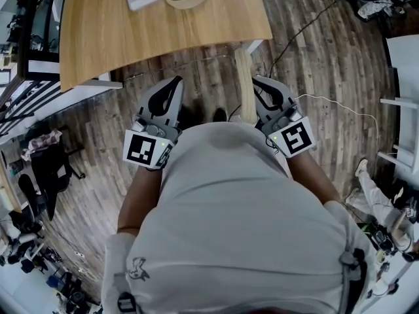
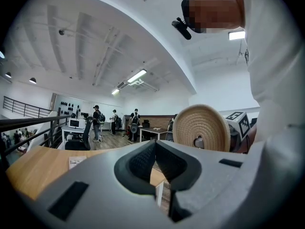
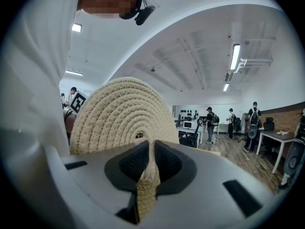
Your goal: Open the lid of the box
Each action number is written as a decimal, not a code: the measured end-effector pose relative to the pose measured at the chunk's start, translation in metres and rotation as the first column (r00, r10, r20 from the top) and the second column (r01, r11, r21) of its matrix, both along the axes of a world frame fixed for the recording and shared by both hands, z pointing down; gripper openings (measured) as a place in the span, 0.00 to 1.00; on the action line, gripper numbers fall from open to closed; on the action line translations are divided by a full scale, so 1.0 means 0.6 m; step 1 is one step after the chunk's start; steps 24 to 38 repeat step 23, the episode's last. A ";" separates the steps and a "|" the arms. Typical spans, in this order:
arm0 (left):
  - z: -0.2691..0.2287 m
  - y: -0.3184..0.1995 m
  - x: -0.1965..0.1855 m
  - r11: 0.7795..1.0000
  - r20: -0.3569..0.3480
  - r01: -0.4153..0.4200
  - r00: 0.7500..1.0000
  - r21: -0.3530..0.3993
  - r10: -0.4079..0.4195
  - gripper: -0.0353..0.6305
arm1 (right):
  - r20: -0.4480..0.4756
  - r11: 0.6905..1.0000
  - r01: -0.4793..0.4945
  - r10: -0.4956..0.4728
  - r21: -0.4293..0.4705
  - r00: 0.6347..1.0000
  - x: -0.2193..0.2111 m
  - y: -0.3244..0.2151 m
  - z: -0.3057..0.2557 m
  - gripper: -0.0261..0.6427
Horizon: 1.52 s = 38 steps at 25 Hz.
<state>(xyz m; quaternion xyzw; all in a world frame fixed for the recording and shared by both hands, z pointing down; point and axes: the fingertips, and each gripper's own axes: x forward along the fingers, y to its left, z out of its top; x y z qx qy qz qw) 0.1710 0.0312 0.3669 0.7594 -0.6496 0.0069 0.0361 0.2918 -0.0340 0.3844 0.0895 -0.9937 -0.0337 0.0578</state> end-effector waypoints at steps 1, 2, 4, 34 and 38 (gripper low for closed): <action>0.000 0.001 0.002 1.000 0.002 -0.001 1.000 -0.001 0.001 0.06 | 0.003 1.000 0.002 -0.002 0.000 1.000 0.000 0.001 -0.001 0.10; 0.000 0.002 0.003 1.000 0.003 -0.002 1.000 -0.001 0.002 0.06 | 0.005 1.000 0.003 -0.003 0.000 1.000 0.001 0.002 -0.003 0.10; 0.000 0.003 0.007 1.000 0.005 -0.007 1.000 -0.002 0.007 0.06 | 0.008 1.000 0.005 -0.005 0.000 1.000 0.001 0.004 -0.005 0.10; -0.001 0.000 0.038 0.999 0.009 -0.036 0.999 0.000 0.036 0.06 | 0.025 1.000 -0.013 0.013 0.002 1.000 0.025 0.009 -0.016 0.10; -0.001 0.000 0.038 0.999 0.009 -0.036 0.999 0.000 0.036 0.06 | 0.025 1.000 -0.013 0.013 0.002 1.000 0.025 0.009 -0.016 0.10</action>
